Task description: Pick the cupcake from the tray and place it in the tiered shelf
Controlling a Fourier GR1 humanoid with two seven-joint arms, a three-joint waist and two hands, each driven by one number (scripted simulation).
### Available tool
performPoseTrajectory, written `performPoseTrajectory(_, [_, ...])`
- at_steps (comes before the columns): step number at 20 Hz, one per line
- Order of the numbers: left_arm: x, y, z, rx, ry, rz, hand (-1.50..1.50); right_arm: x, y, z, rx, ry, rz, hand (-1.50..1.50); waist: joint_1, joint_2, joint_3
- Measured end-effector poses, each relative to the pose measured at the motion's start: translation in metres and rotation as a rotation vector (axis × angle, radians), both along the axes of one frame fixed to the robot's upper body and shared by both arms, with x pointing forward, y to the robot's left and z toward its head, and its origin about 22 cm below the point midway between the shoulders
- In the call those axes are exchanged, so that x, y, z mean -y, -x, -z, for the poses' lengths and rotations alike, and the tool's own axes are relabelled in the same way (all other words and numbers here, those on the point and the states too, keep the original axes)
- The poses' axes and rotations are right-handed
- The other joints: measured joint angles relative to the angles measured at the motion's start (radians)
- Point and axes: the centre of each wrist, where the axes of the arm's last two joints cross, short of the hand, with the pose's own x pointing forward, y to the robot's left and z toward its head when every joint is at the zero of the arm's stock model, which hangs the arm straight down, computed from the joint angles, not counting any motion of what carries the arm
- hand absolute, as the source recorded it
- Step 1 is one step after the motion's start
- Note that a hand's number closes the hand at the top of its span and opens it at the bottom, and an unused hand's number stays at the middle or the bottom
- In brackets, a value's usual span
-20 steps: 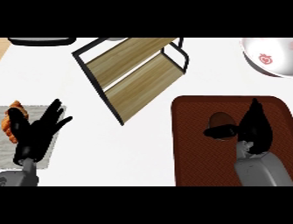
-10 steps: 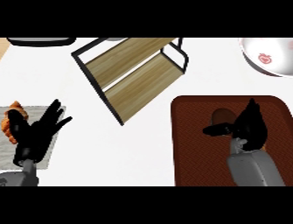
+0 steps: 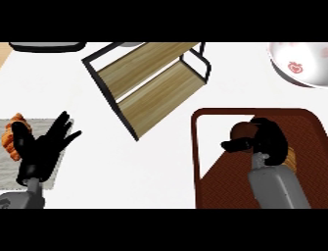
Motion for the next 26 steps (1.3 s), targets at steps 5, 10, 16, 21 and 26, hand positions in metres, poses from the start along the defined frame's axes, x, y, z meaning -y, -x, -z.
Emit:
performPoseTrajectory(5, [-0.001,0.002,-0.001,0.002,-0.002,0.004,0.0,-0.006,-0.005,0.002,0.009,-0.006,-0.047,1.5,-0.004,-0.002,-0.005])
performPoseTrajectory(10, [0.001,0.003,0.001,0.018,-0.006,0.0,0.0,-0.025,-0.01,-0.007,0.076,0.012,-0.099,1.5,-0.004,0.003,0.002])
performPoseTrajectory(16, [0.011,-0.004,-0.001,0.034,0.01,0.046,0.0,-0.09,0.006,-0.027,0.142,0.028,-0.625,1.5,0.042,0.011,0.008])
performPoseTrajectory(21, [0.016,-0.007,-0.001,0.016,0.011,0.075,0.0,-0.147,0.041,-0.056,0.246,-0.052,-1.245,1.5,0.072,0.012,0.009])
performPoseTrajectory(26, [0.0,0.005,0.003,-0.006,-0.009,0.014,0.0,-0.146,0.072,-0.119,0.447,-0.138,-1.554,1.5,0.016,0.002,0.011])
